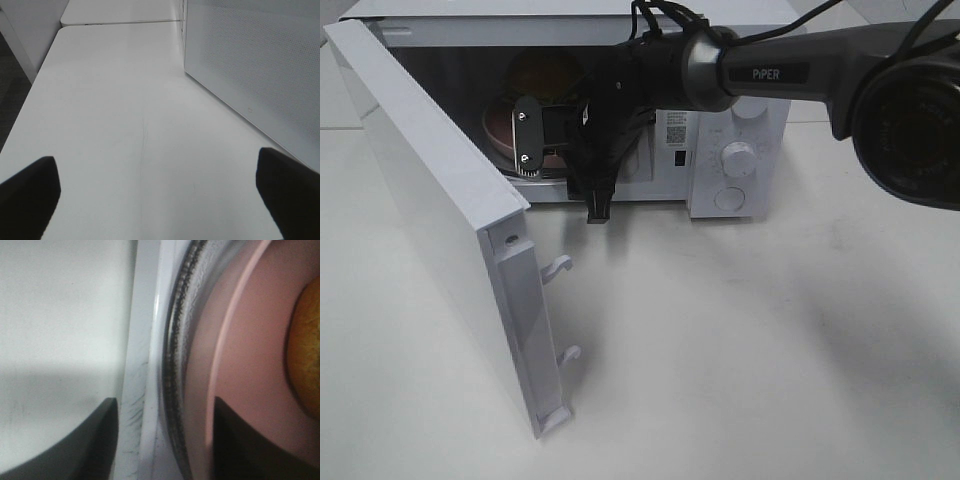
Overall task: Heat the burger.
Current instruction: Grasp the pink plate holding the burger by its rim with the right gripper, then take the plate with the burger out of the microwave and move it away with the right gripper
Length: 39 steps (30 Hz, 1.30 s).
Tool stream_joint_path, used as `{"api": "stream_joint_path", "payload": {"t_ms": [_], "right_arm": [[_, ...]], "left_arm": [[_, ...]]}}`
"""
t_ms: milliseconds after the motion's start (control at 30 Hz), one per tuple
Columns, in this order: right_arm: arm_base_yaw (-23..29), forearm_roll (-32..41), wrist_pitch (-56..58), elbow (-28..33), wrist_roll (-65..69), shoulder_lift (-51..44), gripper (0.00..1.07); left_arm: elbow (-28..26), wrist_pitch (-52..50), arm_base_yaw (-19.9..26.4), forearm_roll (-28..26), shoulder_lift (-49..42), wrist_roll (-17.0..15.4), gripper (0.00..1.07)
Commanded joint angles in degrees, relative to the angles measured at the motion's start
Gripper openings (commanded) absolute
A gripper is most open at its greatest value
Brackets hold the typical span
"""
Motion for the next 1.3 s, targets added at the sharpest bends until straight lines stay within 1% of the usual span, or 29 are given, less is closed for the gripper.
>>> {"api": "stream_joint_path", "payload": {"t_ms": [33, 67, 100, 133, 167, 667, 933, 1000, 1100, 1167, 1267, 1300], "right_arm": [[0.06, 0.40, 1.38, -0.06, 0.80, 0.97, 0.23], [0.06, 0.40, 1.38, -0.06, 0.80, 0.97, 0.23], [0.06, 0.40, 1.26, -0.06, 0.80, 0.97, 0.09], [0.06, 0.40, 1.26, -0.06, 0.80, 0.97, 0.09], [0.06, 0.40, 1.26, -0.06, 0.74, 0.97, 0.00], [0.17, 0.40, 1.95, -0.06, 0.23, 0.92, 0.00], [0.17, 0.40, 3.67, 0.23, -3.04, -1.20, 0.00], [0.17, 0.46, 3.61, 1.60, -5.61, -2.92, 0.00], [0.17, 0.46, 3.55, 2.01, -6.07, -3.38, 0.00], [0.17, 1.78, 2.23, 4.81, -8.42, -5.10, 0.00], [0.17, 2.12, 1.95, 5.50, -9.17, -5.56, 0.00], [0.17, 3.32, 0.52, 7.33, -11.80, -6.82, 0.00]], "left_arm": [[0.23, -0.46, 0.06, -0.17, -0.40, 0.00, 1.01], [0.23, -0.46, 0.06, -0.17, -0.40, 0.00, 1.01], [0.23, -0.46, 0.06, -0.17, -0.40, 0.00, 1.01], [0.23, -0.46, 0.06, -0.17, -0.40, 0.00, 1.01], [0.23, -0.46, 0.06, -0.17, -0.40, 0.00, 1.01], [0.23, -0.46, 0.06, -0.17, -0.40, 0.00, 1.01], [0.23, -0.46, 0.06, -0.17, -0.40, 0.00, 1.01], [0.23, -0.46, 0.06, -0.17, -0.40, 0.00, 1.01], [0.23, -0.46, 0.06, -0.17, -0.40, 0.00, 1.01], [0.23, -0.46, 0.06, -0.17, -0.40, 0.00, 1.01], [0.23, -0.46, 0.06, -0.17, -0.40, 0.00, 1.01], [0.23, -0.46, 0.06, -0.17, -0.40, 0.00, 1.01]]}}
